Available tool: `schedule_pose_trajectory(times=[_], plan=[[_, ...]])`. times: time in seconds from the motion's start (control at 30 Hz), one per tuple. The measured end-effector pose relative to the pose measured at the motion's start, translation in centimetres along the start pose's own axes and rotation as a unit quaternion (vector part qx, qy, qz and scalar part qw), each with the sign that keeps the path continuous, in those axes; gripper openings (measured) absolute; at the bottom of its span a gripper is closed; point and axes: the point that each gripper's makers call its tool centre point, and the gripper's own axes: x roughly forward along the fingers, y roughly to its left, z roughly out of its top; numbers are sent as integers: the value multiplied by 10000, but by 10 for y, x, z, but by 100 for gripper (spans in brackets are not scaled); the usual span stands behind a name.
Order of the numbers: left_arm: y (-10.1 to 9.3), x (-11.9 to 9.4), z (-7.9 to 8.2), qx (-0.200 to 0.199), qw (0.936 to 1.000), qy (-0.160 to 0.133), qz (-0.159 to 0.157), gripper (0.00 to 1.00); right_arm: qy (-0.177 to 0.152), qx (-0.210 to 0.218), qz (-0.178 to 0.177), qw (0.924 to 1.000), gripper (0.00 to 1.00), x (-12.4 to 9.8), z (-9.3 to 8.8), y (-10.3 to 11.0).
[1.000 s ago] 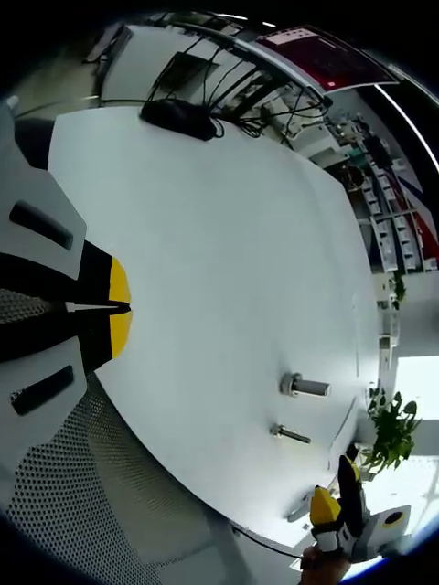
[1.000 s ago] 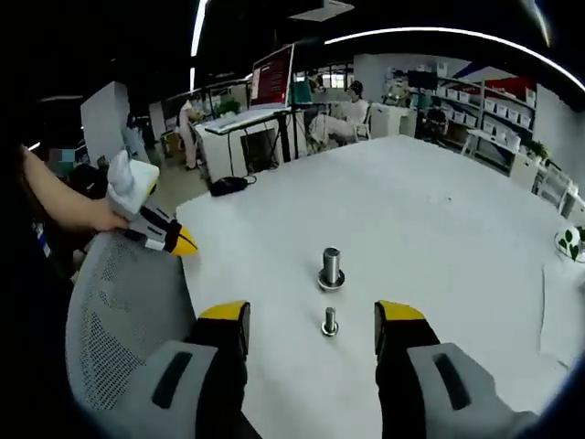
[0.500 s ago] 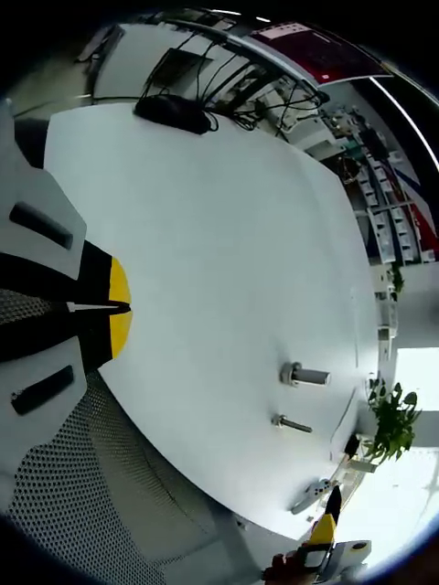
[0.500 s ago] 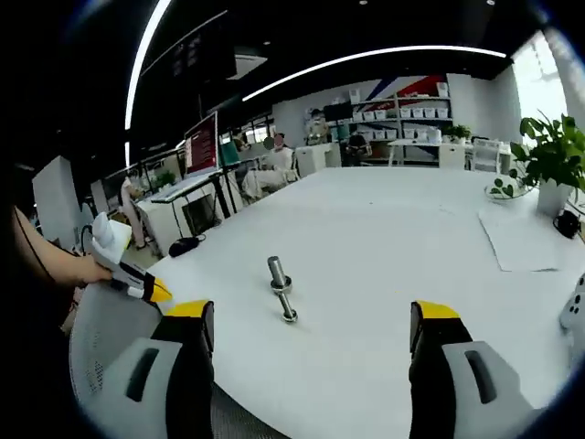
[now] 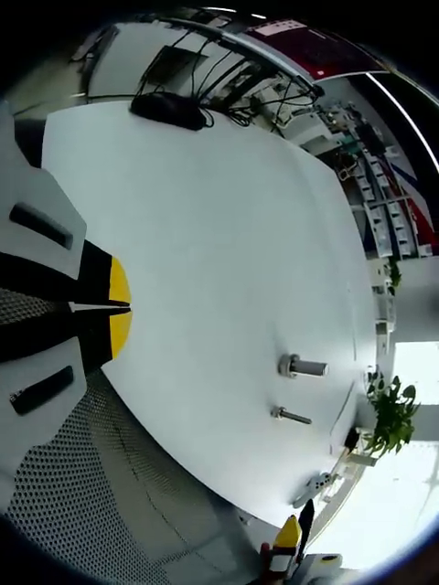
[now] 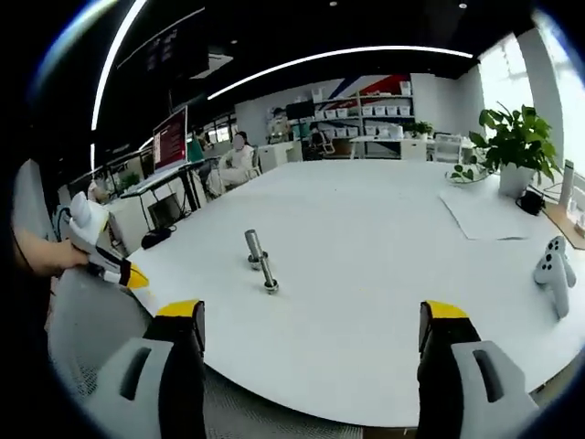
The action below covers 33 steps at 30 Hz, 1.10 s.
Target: Place the washer onto the threaded stud by aligning its center hole with the stud, sliding it down to the base, and recovering from edge contact or off-axis alignment until the washer reaches the visible bottom stop.
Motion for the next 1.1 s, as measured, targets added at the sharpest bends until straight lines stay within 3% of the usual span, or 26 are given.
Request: schedule_pose_trajectory(times=[0.07,0.13,0.3,0.57,1.1], plan=[[0,0,1,23,10000,-22,1,0,-32,105,-34,9999,92,0,-7,-1],[1,0,1,49,10000,-41,31,0,7,-319,-127,9994,88,1,-10,-5],[2,0,3,8,9999,-101,51,0,-37,164,-227,9996,87,3,-14,-12],[4,-1,7,-36,9997,-211,101,0,46,254,-92,9996,79,3,-17,-9],[5,-1,7,-55,9997,-198,137,0,139,481,22,9987,77,3,-23,-7]])
